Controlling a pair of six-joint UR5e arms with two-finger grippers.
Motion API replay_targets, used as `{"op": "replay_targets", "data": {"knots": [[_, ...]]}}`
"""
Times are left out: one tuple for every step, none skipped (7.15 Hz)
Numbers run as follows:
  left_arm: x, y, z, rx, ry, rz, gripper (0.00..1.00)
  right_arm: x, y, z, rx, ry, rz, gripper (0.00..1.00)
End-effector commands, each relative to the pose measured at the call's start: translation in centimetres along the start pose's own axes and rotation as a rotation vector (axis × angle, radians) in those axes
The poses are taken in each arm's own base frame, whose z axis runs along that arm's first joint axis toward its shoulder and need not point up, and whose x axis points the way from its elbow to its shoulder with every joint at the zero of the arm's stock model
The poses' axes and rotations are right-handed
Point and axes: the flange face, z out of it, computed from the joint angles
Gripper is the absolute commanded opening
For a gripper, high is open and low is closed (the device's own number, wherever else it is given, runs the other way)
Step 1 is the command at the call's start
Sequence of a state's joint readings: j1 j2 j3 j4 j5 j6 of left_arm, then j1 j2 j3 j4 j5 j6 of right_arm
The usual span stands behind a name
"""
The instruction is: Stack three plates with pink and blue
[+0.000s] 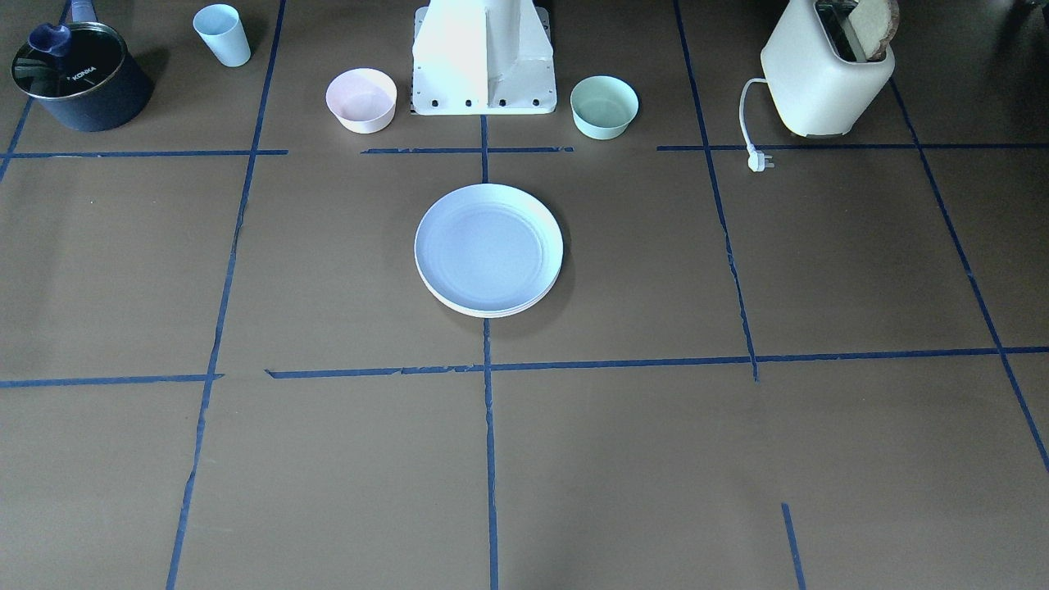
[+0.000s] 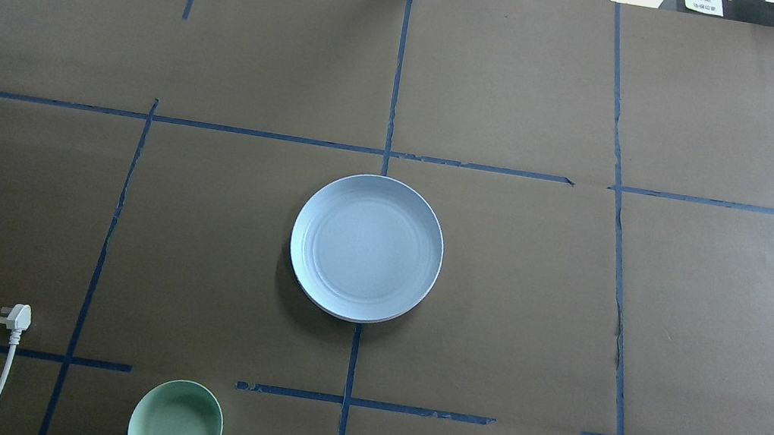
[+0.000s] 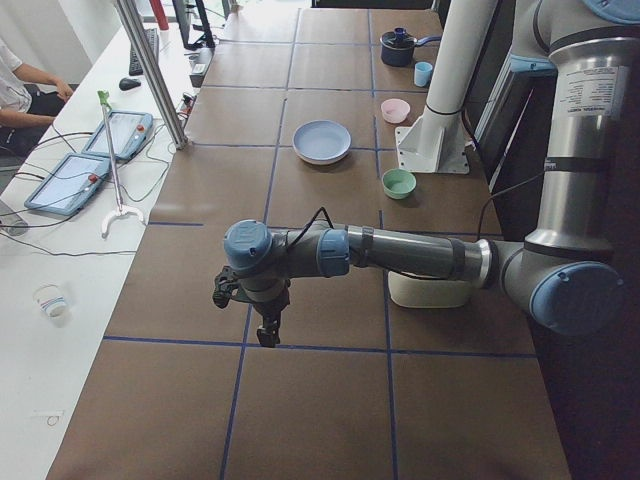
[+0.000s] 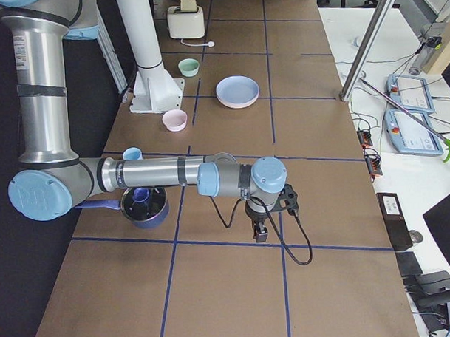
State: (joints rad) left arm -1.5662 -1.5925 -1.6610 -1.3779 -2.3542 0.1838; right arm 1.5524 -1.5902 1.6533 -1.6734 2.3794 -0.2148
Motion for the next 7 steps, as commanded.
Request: {"op": "replay_targets", "data": {"knots": [[-0.7, 0.3, 0.7, -0.014, 0.002, -0.014, 1.0, 0.2, 0.6, 0.3, -0.007, -0.001, 0.009, 1.0], [-0.5, 0.0, 0.5, -0.011, -0.002, -0.011, 1.0, -0.1, 0.9, 0.1, -0.001, 0.0, 0.002, 1.0], [-0.5, 0.0, 0.4, -0.011, -0.002, -0.011, 1.0, -0.1, 1.1, 0.1, -0.003, 0.011, -0.003, 1.0], [-0.4, 0.0, 0.3, -0.009, -0.004, -0.006, 1.0, 0.1, 1.3, 0.3, -0.007, 0.013, 0.002, 1.0], [-0.1, -0.2, 0.0, -0.002, -0.007, 0.005, 1.0, 0.3, 1.5, 0.4, -0.012, 0.016, 0.005, 1.0], [0.1, -0.2, -0.2, 0.002, -0.011, 0.009, 1.0, 0.3, 1.5, 0.5, -0.013, 0.013, 0.009, 1.0], [0.1, -0.3, -0.2, 0.002, -0.012, 0.009, 1.0, 0.6, 1.7, 1.0, -0.024, 0.009, 0.014, 1.0]]}}
